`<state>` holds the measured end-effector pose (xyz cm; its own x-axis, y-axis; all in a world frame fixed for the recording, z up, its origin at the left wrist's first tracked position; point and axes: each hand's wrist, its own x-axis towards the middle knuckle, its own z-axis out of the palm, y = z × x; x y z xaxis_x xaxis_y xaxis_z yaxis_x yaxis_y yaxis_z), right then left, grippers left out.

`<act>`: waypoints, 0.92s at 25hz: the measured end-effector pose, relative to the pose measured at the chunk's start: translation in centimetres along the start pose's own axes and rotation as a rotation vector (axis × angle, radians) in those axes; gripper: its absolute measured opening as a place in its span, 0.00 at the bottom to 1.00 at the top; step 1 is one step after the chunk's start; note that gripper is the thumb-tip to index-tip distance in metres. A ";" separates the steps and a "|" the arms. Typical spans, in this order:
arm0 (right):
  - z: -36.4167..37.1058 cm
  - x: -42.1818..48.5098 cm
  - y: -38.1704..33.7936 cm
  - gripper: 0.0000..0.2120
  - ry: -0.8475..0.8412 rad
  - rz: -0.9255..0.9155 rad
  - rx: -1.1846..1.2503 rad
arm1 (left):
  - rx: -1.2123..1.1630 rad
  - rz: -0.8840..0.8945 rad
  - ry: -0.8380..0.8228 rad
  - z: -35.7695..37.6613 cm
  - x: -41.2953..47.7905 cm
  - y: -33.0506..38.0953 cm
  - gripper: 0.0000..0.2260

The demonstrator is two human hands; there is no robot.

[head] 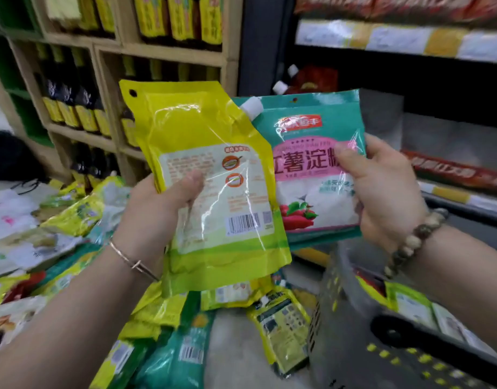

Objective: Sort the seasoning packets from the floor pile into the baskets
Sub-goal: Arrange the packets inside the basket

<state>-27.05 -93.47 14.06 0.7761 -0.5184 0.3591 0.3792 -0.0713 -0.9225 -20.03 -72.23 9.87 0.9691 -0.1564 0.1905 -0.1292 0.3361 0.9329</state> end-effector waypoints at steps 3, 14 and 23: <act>-3.6 1.6 -1.3 0.07 0.047 -0.060 -0.027 | -0.004 -0.011 -0.084 4.4 1.2 0.5 0.05; -24.6 3.1 -2.7 0.04 0.352 0.190 -0.117 | 0.183 -0.098 -0.416 25.5 1.6 -5.1 0.06; -32.2 -0.8 10.6 0.07 0.377 0.708 -0.486 | 1.114 -0.273 -0.704 31.0 0.6 -18.0 0.17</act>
<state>-39.86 -121.23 -0.57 0.4990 -0.8133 -0.2992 -0.4370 0.0620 -0.8973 -23.59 -107.16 2.63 0.7217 -0.6499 -0.2382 -0.3774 -0.6580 0.6516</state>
